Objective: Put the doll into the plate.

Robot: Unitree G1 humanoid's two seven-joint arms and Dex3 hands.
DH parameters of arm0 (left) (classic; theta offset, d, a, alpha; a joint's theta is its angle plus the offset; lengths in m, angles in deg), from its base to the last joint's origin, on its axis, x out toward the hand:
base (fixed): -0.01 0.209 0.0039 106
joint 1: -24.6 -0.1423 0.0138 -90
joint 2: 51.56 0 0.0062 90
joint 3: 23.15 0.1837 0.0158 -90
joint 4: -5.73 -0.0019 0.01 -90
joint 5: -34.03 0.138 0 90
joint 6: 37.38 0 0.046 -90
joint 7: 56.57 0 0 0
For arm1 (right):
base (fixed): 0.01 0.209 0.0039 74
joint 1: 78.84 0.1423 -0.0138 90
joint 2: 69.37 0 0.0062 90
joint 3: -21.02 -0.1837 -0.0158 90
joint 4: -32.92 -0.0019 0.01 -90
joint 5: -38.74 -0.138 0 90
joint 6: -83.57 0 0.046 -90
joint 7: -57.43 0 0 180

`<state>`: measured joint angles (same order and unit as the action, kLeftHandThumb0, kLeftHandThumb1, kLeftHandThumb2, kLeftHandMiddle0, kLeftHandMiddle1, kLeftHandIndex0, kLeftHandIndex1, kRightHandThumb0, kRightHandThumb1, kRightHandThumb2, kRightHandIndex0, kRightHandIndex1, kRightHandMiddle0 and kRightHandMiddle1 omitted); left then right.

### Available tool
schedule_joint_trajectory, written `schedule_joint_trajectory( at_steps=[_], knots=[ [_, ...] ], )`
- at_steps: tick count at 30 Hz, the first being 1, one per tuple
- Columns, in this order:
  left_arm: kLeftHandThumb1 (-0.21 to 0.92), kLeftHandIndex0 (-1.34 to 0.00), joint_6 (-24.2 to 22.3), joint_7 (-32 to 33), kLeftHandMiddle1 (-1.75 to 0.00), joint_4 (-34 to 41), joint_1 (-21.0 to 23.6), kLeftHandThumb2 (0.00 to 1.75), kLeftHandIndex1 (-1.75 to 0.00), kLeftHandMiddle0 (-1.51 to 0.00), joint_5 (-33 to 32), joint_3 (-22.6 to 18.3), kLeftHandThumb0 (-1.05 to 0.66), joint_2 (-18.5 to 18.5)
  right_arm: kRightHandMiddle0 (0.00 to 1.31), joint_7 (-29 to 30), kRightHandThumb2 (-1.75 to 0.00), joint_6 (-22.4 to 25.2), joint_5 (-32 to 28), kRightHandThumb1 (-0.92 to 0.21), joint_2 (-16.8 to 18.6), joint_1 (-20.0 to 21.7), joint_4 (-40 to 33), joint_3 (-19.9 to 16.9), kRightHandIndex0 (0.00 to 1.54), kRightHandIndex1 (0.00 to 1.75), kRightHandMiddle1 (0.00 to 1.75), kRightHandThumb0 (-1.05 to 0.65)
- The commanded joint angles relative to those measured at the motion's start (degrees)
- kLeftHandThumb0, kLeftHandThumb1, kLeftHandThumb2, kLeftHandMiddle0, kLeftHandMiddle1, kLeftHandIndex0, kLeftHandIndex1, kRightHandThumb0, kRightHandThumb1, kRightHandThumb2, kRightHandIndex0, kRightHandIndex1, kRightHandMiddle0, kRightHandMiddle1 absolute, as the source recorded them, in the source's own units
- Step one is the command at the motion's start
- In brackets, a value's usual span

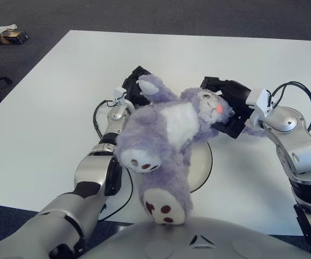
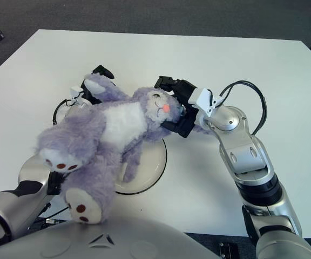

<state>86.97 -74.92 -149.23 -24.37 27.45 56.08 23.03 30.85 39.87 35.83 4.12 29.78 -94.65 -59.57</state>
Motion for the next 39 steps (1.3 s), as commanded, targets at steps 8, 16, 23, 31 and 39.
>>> schedule_joint_trajectory(
  at_steps=[8,16,23,31,39],
  knots=[
    [0.32,-0.49,-0.9,-0.4,-1.75,-1.8,-3.3,1.33,-1.75,-0.5,-0.1,0.3,-0.01,-0.5,0.41,-2.1,-1.26,-2.3,-4.4,-0.35,1.4,-0.8,0.1,-2.9,0.59,1.75,1.66,-0.01],
    [0.28,-0.51,-1.8,0.9,-1.75,-1.8,-3.3,1.37,-1.75,-0.53,0.4,0.7,-0.01,-0.5,0.0,-2.9,-0.81,3.1,-13.7,-0.92,7.2,-1.3,4.0,-9.0,0.14,0.92,0.89,-0.84],
    [0.31,-0.49,-2.0,0.5,-1.75,-1.8,-3.3,1.33,-1.75,-0.5,0.0,0.6,-0.01,-0.6,0.0,-1.1,-0.9,8.3,-18.0,-0.92,8.9,-0.1,4.1,-11.6,0.08,0.67,0.6,-0.89],
    [0.34,-0.47,-1.9,0.3,-1.75,-1.6,-3.5,1.3,-1.75,-0.48,0.0,0.6,-0.01,-0.6,0.0,1.4,-0.91,11.0,-20.1,-0.92,9.7,0.5,3.7,-12.6,0.07,0.61,0.56,-0.9],
    [0.33,-0.47,-1.7,0.1,-1.75,-1.4,-3.7,1.31,-1.75,-0.49,0.0,0.7,-0.01,-0.5,0.0,3.3,-0.91,13.3,-21.8,-0.92,9.8,1.0,3.2,-13.4,0.08,0.61,0.55,-0.9]
  ],
)
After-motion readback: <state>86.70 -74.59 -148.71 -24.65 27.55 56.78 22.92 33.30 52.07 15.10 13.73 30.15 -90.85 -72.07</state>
